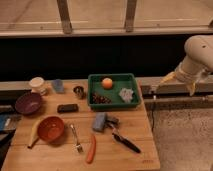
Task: Wipe tray with towel
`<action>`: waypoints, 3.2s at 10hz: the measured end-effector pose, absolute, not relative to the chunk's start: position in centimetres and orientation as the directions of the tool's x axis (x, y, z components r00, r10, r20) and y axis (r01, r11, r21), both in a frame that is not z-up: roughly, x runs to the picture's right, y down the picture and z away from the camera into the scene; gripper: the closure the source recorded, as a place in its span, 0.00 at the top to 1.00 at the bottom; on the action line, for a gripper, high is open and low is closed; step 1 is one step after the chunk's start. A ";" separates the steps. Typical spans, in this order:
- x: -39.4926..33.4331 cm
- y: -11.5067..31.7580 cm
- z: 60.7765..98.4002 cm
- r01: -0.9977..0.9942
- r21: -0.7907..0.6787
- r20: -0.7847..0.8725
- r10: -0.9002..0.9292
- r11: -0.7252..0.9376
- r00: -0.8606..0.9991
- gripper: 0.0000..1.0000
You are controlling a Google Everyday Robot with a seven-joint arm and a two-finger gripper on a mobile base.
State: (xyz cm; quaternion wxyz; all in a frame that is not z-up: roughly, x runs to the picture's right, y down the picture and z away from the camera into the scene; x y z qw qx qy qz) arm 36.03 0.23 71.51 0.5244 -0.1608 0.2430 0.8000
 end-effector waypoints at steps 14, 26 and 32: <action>36.0 0.2 71.5 -0.917 0.220 -0.512 0.761 -0.332 -0.398 0.80; 27.4 -3.5 70.7 -0.980 -0.003 -0.466 0.867 -0.198 -0.173 0.80; 16.4 -3.1 69.3 -0.961 -0.277 -0.283 0.955 0.006 0.087 0.80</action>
